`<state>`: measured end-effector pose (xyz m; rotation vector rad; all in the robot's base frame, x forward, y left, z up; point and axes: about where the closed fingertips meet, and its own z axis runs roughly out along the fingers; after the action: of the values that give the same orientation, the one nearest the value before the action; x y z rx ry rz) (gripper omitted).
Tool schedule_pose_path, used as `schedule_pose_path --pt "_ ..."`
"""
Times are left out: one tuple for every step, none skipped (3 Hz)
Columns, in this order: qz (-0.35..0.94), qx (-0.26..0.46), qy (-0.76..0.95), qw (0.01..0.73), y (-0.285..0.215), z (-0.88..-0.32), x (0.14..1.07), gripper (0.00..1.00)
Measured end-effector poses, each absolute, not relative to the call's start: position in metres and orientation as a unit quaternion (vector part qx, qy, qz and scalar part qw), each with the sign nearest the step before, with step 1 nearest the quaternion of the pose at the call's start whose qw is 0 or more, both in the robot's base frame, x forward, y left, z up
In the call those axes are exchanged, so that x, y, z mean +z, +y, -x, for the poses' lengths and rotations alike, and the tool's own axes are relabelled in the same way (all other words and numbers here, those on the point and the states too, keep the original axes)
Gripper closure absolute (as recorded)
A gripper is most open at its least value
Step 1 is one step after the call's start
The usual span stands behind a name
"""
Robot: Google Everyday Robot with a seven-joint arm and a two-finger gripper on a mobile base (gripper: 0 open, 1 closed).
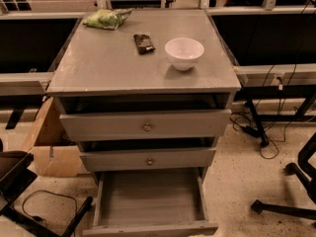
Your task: Close bottom drawer
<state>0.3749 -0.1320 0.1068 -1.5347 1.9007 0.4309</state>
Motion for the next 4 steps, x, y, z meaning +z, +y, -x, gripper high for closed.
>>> schedule_pose_path --pt "0.591 0.154 0.723 0.322 -0.133 -0.389 0.101 1.00" --pt "0.605 0.143 0.719 0.311 -0.122 -0.388 0.090 1.00" --pt "0.637 0.117 0.699 0.304 -0.104 -0.406 0.057 1.00" --pt "0.650 0.109 0.688 0.304 -0.096 -0.417 0.051 1.00"
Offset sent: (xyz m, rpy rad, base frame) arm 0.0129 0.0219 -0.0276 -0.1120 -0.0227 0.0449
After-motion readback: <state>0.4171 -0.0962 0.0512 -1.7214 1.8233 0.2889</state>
